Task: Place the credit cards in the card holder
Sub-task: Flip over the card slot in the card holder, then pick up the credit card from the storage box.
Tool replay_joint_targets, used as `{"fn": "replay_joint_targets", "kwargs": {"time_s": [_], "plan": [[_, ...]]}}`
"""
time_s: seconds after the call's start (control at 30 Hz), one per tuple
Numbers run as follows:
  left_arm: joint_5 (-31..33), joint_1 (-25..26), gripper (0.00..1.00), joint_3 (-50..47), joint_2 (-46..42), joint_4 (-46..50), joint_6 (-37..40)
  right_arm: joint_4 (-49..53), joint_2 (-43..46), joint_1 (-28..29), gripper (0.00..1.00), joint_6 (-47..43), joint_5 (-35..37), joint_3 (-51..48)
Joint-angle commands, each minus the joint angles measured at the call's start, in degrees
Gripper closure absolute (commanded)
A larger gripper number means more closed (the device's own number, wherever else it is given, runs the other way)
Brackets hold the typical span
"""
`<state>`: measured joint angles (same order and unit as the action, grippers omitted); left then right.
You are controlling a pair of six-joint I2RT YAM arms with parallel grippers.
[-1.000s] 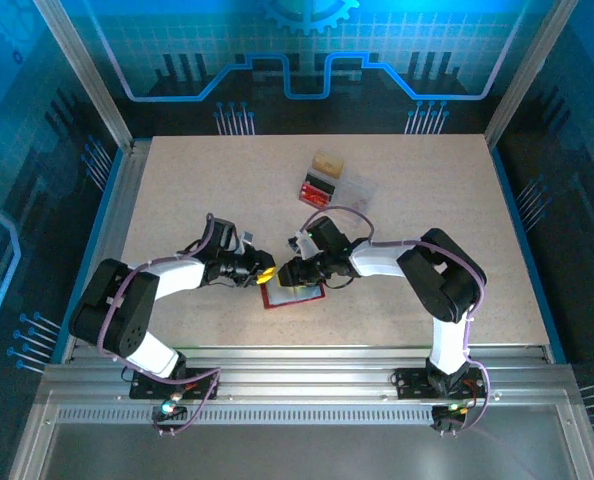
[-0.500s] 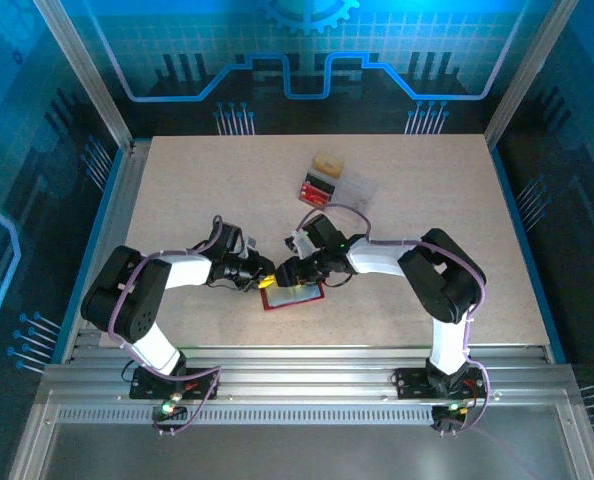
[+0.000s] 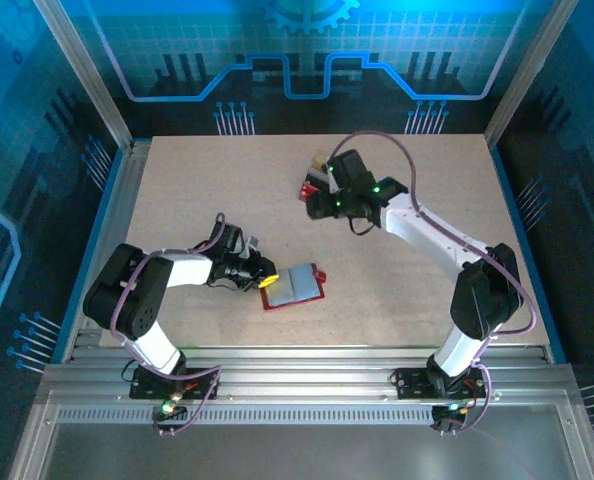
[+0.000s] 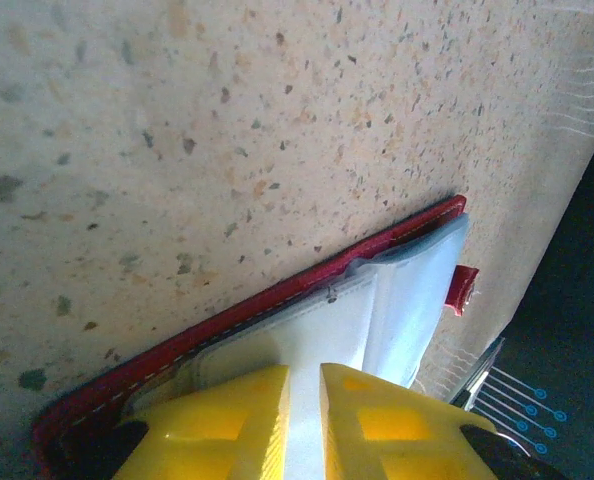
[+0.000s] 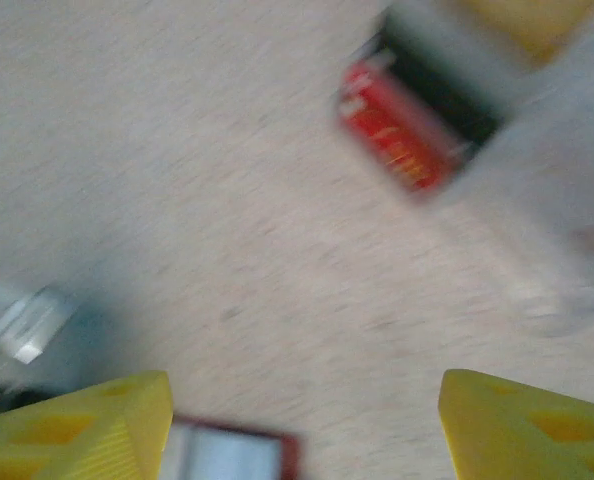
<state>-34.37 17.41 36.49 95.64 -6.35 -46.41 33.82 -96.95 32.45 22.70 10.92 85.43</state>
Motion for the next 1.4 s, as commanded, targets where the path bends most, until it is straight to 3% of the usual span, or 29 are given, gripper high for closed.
{"fn": "replay_joint_targets", "kwargs": {"time_s": [0.0, 0.2, 0.5, 0.7, 1.03, 1.37], "plan": [[4.3, 0.3, 0.83, -1.9, 2.8, 4.6, 1.8, 10.5, -4.0, -1.0, 0.32, -6.3, 19.8, 4.7], [4.3, 0.9, 0.84, -1.6, 3.1, 4.6, 1.8, 14.8, -15.6, -1.3, 0.33, -12.5, 28.1, 14.5], [4.2, 1.1, 0.84, -1.7, 3.0, 4.3, 1.6, 14.8, -25.8, -2.6, 0.37, -15.8, 30.9, 20.6], [4.0, 1.1, 0.84, -1.7, 3.2, 4.0, 1.3, 14.6, -28.7, -2.9, 0.41, -16.6, 34.5, 22.2], [4.0, 1.1, 0.84, -1.8, 3.3, 3.8, 1.3, 14.1, -30.7, -4.3, 0.46, -17.2, 32.0, 22.8], [4.1, 1.1, 0.84, -1.7, 3.6, 3.7, 1.3, 13.7, -33.0, -4.9, 0.52, -18.6, 34.3, 24.2]]}}
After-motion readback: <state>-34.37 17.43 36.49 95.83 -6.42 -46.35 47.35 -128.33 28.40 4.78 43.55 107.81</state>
